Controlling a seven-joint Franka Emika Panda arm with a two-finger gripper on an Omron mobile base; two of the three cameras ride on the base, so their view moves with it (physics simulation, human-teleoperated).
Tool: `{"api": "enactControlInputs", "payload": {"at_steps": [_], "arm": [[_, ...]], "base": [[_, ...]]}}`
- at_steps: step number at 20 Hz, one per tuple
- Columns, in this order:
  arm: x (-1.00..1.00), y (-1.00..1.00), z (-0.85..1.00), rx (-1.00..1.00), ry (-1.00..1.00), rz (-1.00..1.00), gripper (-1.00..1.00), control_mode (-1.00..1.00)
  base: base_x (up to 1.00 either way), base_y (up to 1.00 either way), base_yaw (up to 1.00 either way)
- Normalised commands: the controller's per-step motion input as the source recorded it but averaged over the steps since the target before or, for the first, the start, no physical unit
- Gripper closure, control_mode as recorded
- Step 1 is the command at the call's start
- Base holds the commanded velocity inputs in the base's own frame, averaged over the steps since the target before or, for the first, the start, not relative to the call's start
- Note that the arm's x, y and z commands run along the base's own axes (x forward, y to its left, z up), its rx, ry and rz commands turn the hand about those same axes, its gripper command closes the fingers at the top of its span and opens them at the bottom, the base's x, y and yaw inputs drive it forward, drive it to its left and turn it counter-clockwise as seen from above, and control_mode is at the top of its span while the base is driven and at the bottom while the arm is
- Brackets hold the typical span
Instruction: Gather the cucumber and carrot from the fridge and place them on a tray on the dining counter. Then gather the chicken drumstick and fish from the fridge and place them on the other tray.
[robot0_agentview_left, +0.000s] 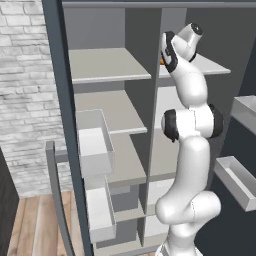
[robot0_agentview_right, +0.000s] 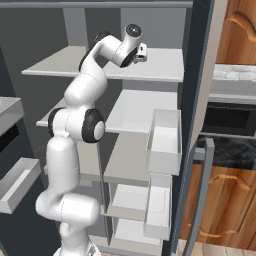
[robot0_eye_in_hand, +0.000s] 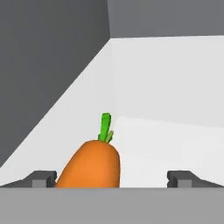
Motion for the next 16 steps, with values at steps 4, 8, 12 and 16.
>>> {"api": "enactControlInputs", "payload": {"at_steps": [4, 8, 12, 16], "arm": [[0.46, 0.14, -0.19, 0.00, 0.12, 0.03, 1.00, -1.00], [0.04, 0.01, -0.10, 0.00, 0.01, 0.00, 1.00, -1.00], [-0.48, 0.01, -0.13, 0.00, -0.10, 0.00, 1.00, -1.00], [-0.98, 0.20, -0.47, 0.00, -0.31, 0.00, 1.00, -1.00]], "base": [[0.00, 0.00, 0.00], [0.00, 0.00, 0.00], [0.00, 0.00, 0.00], [0.00, 0.00, 0.00]]}}
